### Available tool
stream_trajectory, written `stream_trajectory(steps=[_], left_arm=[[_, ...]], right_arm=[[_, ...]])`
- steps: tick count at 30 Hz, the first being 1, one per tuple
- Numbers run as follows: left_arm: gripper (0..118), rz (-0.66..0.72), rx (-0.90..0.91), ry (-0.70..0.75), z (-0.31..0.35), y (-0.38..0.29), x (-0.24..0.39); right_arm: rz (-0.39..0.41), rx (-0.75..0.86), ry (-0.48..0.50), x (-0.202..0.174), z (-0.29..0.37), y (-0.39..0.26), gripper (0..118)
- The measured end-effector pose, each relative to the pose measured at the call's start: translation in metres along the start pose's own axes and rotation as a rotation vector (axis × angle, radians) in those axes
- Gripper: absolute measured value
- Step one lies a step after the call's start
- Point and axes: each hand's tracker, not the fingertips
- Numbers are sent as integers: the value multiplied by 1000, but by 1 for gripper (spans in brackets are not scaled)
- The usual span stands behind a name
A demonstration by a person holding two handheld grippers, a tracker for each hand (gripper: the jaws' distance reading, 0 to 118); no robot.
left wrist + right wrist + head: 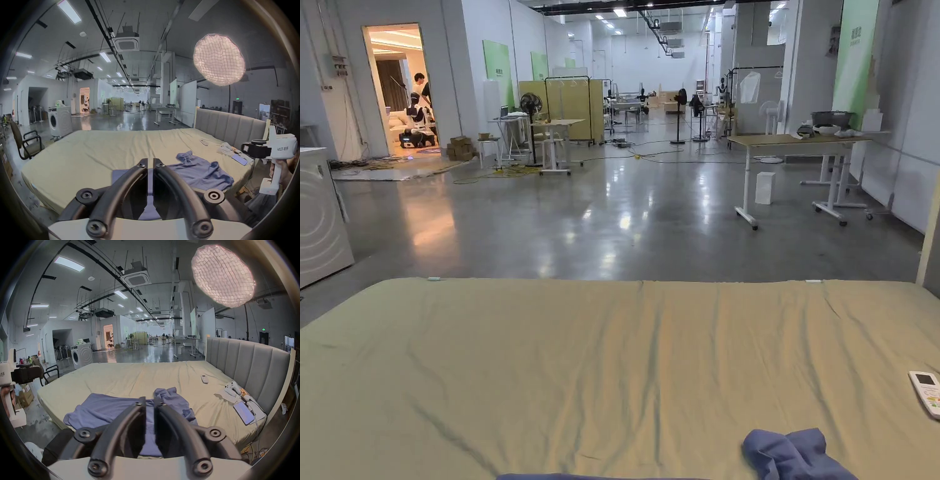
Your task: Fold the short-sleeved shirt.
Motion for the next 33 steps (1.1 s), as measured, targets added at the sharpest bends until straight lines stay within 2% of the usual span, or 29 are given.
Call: stream_trajectory(steps=[2, 14, 20, 28, 30, 32, 33], left_arm=[[3, 5, -22, 4, 0, -1, 0], [3, 21, -84, 7, -11, -12, -21], [3, 63, -118, -37, -31, -19, -33], [5, 197, -142, -37, -119, -20, -93], [34, 294, -217, -7, -158, -25, -106], [76, 345, -318, 19, -202, -39, -127], [81, 337, -403, 52, -229, -53, -141]], right_arm=[[9, 6, -10, -3, 0, -1, 0], [5, -48, 17, -2, -10, -7, 0], [0, -89, 22, 2, -20, -14, 0], [-45, -189, 46, 11, -40, -33, 0], [-49, -218, 47, 13, -45, -37, 0], [-50, -239, 40, 15, -50, -42, 0], [-54, -258, 42, 17, -53, -45, 0]])
